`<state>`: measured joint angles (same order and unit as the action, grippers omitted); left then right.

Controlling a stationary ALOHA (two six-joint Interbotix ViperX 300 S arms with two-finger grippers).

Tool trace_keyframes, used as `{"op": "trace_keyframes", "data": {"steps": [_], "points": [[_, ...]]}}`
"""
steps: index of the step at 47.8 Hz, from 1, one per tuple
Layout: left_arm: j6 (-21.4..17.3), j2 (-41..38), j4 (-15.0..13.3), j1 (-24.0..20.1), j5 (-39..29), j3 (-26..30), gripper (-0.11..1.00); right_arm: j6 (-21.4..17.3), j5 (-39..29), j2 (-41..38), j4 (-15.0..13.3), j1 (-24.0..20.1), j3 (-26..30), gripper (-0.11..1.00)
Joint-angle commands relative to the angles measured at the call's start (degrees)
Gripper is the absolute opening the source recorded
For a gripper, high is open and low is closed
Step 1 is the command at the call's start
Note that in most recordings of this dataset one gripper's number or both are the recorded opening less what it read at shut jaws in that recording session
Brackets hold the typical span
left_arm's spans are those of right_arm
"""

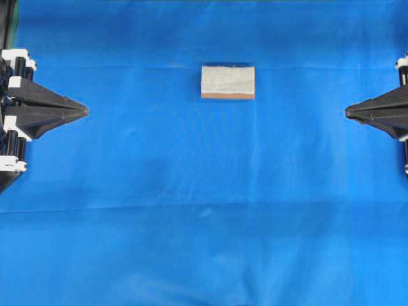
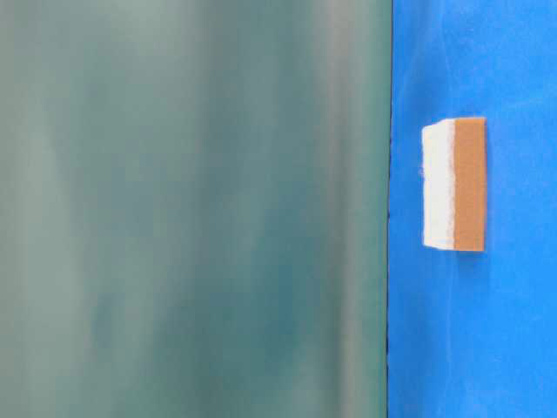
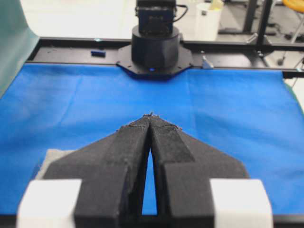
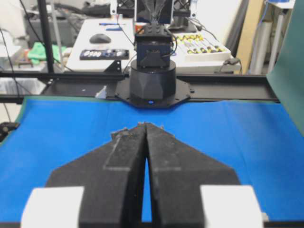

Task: Hand over the sponge with the left arm and wipe it with the right arm.
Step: 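Move the left gripper to the grey-and-tan sponge and close on it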

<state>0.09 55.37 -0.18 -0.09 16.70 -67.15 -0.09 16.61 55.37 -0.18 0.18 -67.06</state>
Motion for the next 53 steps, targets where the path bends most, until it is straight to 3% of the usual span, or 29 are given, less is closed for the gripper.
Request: {"op": "trace_keyframes", "data": {"steps": [1,10,24,30,36,45,49,53], "points": [[0.18,-1.05,-1.67,-0.09,0.26,0.53,0.00,0.53,0.44,-0.53,0.00,0.00,1.05,0.02],[-0.79,-3.60,-1.67,-1.23,0.97,0.88,0.00,0.70,-1.49,-0.79,-0.18,0.00,1.93,0.02],[-1.14,-15.56,-1.49,-9.76,2.55,3.34,0.00,0.44,-2.29,-1.14,-0.18,0.00,2.11,0.02],[-3.16,-22.06,-1.49,-12.04,2.72,5.71,0.02,0.35,-2.29,-1.49,-0.18,0.00,2.46,0.02],[-5.10,-29.09,-1.58,-12.83,2.20,9.58,0.27,0.44,-2.29,-1.76,-0.18,0.00,2.64,0.02],[-12.04,-41.66,-1.49,-15.12,-0.97,16.70,0.82,0.35,-2.29,-1.76,-0.18,0.00,2.55,0.02],[-13.18,-46.49,-1.49,-16.00,-2.46,19.69,0.93,0.44,-2.37,-2.02,-0.18,0.00,2.55,0.02],[-13.62,-50.80,-1.41,-16.61,-3.60,22.50,0.94,0.35,-2.37,-2.11,-0.18,0.00,2.55,0.02]]}}
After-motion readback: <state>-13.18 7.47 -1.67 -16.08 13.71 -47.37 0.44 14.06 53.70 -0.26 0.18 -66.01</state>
